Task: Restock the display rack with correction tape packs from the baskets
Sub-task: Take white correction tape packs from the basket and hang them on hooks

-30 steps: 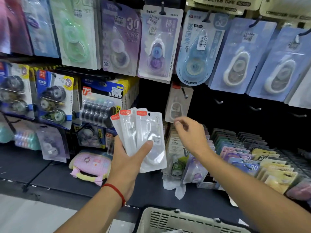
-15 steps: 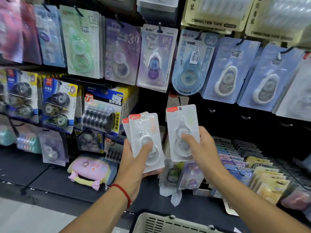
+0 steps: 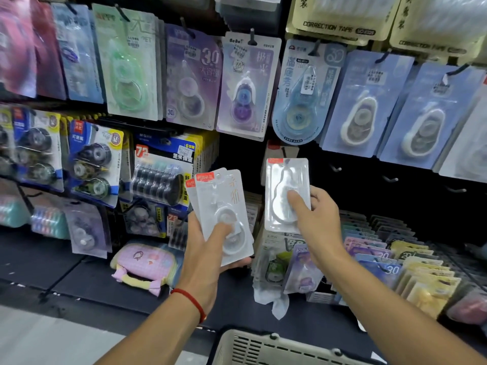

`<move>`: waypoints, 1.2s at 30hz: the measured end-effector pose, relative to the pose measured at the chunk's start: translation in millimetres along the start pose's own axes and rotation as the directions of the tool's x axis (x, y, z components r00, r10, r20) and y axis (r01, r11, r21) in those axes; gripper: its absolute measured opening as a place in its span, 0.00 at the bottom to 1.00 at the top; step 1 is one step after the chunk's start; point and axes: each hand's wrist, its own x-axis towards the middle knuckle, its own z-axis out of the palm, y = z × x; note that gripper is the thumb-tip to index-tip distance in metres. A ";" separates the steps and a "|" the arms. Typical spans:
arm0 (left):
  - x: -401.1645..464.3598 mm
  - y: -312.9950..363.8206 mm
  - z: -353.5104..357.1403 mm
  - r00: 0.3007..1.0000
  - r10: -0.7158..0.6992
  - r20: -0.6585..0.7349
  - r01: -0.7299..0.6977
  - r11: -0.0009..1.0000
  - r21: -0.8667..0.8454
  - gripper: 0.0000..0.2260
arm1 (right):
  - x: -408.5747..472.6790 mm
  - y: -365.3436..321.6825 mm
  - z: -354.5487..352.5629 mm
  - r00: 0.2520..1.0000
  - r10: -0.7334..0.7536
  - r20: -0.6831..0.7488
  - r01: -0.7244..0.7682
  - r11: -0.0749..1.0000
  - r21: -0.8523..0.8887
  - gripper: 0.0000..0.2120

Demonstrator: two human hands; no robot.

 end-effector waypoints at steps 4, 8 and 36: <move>1.7 -5.5 1.9 1.000 -0.018 0.012 0.018 1.000 -0.001 0.22 | 26.2 13.5 20.7 0.993 -0.059 -0.103 0.044 0.990 -0.135 0.19; 2.0 -12.2 6.4 1.000 -0.019 0.019 0.019 1.000 0.019 0.22 | 65.4 23.4 43.8 0.976 0.073 -0.205 -0.103 0.985 -0.137 0.21; -2.4 -10.4 9.0 0.994 -0.088 0.070 0.081 0.992 0.093 0.16 | -17.3 -4.2 -17.0 0.975 -0.102 0.196 0.118 0.990 -0.072 0.07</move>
